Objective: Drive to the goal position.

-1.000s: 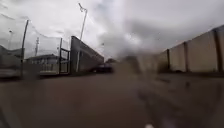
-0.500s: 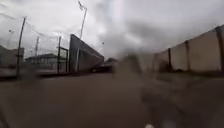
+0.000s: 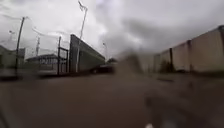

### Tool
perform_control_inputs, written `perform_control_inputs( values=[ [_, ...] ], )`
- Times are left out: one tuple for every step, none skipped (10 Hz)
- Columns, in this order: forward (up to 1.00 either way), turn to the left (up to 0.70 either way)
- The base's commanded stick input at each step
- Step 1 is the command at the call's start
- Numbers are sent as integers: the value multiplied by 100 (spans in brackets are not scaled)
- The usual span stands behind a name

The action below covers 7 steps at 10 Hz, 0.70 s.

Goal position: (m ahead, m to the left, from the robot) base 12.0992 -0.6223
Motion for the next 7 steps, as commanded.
perform_control_inputs(
  values=[
    [50, 2],
    [50, 2],
    [50, 2],
    [50, 2],
    [50, 2],
    [50, 2],
    [50, 2]
  ],
)
